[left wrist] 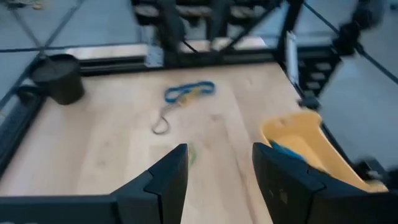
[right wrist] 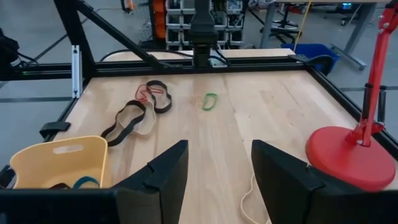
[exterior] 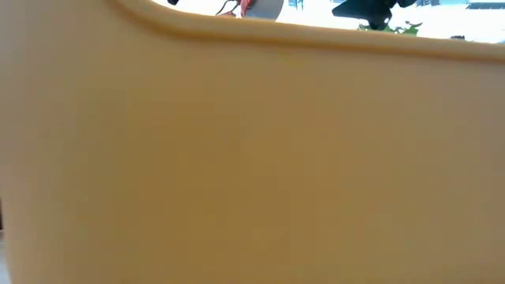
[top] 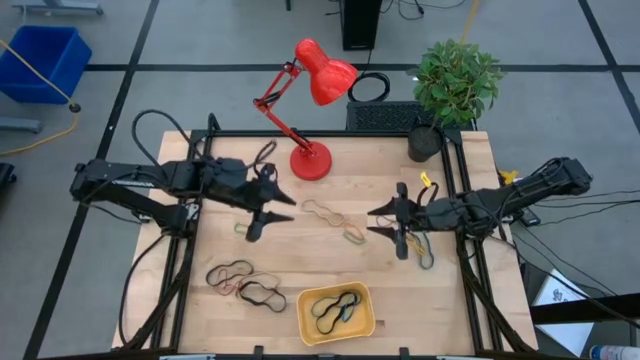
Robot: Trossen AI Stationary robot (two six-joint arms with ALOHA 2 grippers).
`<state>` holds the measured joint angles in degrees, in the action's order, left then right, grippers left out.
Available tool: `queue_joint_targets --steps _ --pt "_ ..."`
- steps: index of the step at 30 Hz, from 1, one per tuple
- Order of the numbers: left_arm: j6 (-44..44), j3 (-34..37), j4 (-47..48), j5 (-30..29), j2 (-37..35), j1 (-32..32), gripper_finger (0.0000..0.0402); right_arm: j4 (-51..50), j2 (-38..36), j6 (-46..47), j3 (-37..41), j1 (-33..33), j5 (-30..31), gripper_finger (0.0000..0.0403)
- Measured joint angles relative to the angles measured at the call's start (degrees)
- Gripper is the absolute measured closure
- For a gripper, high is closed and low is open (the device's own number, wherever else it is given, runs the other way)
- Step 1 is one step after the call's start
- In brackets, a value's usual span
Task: Pick and place rubber bands into bin
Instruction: Put the bottom left black rubber band into the yellow bin
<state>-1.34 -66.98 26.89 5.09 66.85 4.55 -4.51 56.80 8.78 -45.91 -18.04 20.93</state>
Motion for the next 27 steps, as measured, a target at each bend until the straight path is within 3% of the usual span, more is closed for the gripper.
queue_joint_targets --steps 7,14,19,27 --pt "7.1 0.0 7.6 -6.1 1.4 9.4 0.0215 -0.1 0.0 -0.4 0.0 1.5 0.0 0.0229" --pt "21.4 0.0 17.8 -11.5 7.8 19.3 0.0216 -0.5 0.0 -0.7 0.0 3.4 0.0 0.0233" --pt "27.5 0.0 20.8 -10.9 16.7 24.3 0.0216 -0.5 0.0 -1.4 0.0 4.7 0.0 0.0232" --pt "30.0 0.0 20.0 -5.0 30.0 28.8 0.0216 -0.5 0.0 -2.2 0.0 6.0 0.0 0.0232"
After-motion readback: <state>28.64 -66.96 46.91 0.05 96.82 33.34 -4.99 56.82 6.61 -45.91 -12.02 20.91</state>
